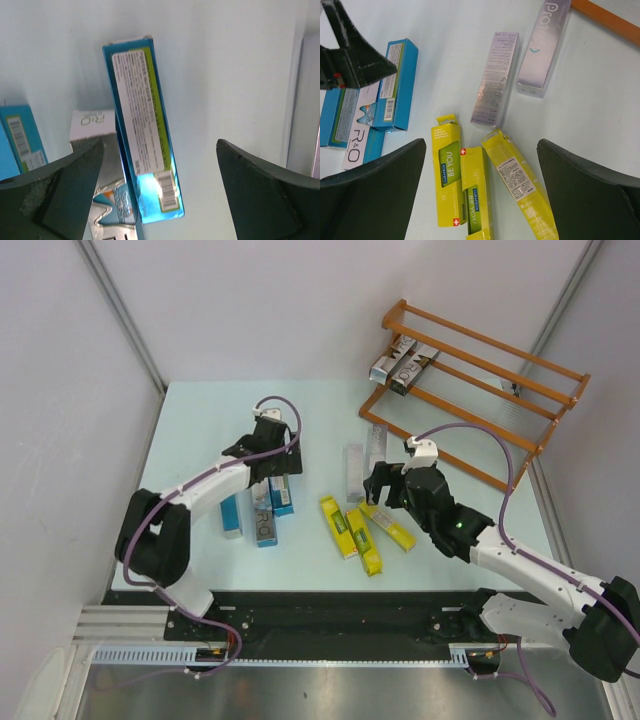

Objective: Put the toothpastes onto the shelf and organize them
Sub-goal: Pick up the toothpaste from the center of the board.

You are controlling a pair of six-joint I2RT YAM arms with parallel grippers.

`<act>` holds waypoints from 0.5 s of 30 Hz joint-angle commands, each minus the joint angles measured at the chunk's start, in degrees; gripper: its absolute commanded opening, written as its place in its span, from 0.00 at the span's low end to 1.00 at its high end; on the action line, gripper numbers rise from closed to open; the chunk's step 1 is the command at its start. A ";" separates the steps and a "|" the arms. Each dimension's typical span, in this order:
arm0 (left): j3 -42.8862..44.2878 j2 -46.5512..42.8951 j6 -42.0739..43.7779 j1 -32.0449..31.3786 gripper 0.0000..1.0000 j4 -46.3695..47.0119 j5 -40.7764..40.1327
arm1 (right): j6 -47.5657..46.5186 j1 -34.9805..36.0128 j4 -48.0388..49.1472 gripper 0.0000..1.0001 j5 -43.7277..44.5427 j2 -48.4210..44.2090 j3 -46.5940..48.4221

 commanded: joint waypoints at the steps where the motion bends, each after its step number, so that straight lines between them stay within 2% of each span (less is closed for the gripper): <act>1: 7.79 4.96 1.80 1.32 1.00 -1.10 0.81 | 0.20 -0.37 1.63 0.99 -0.03 -0.51 -0.18; 6: 11.84 11.29 2.06 2.72 0.99 -2.07 1.16 | 0.20 -0.99 1.37 0.98 -0.38 -0.77 -0.36; 15: 13.78 16.40 2.24 6.15 0.95 -1.10 4.05 | 0.47 -2.39 1.72 0.98 -1.79 0.89 -0.62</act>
